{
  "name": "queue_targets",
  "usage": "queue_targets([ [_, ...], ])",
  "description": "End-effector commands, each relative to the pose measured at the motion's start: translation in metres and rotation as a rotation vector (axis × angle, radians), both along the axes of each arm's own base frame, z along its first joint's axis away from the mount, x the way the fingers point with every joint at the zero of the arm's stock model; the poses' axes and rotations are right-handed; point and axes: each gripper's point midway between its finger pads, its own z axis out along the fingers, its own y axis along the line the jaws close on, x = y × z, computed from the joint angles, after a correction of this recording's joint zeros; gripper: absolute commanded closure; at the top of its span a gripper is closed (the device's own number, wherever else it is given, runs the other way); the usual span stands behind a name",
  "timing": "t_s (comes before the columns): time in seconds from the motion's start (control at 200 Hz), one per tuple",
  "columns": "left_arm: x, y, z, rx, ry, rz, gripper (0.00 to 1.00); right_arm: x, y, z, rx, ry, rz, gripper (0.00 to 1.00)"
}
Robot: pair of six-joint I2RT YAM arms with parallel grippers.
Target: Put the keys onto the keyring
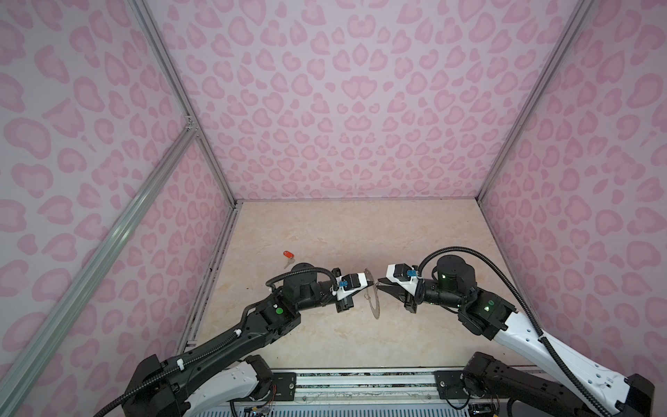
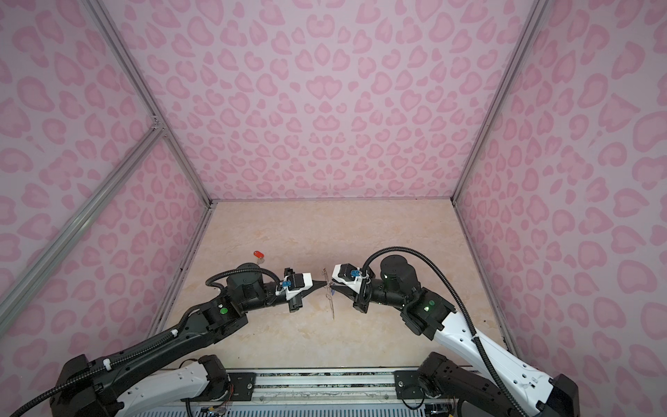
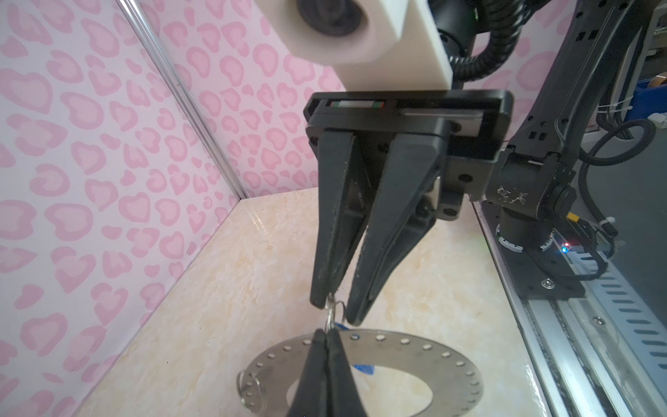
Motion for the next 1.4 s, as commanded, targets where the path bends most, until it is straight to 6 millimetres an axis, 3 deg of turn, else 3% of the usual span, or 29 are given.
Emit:
queue_targets([
  [0.0, -0.003, -0.003, 0.013, -0.031, -0.04, -0.03, 0.96, 0.0, 0.002, 0.002, 0.013, -0.002, 0.011, 0.84],
  [0.275, -0.002, -0.003, 0.014, -0.016, -0.049, -0.033, 0.96, -0.002, 0.002, -0.001, -0.007, 0.0, 0.024, 1.0],
  [0.385, 0.006, 0.001, 0.011, 0.036, -0.087, 0.014, 0.72, -0.002, 0.0, -0.005, -0.042, 0.013, 0.022, 1.0],
  [0.535, 0.012, 0.008, 0.002, 0.174, -0.143, 0.051, 0.65, -0.003, -0.002, -0.009, -0.092, 0.05, 0.024, 1.0],
  [0.815, 0.004, 0.005, -0.009, 0.332, -0.264, 0.038, 0.67, -0.001, 0.005, -0.012, -0.155, 0.125, 0.055, 1.0],
  [1.4, 0.007, -0.003, -0.006, 0.348, -0.265, 0.071, 0.74, -0.008, 0.008, -0.018, -0.175, 0.131, 0.091, 1.0],
])
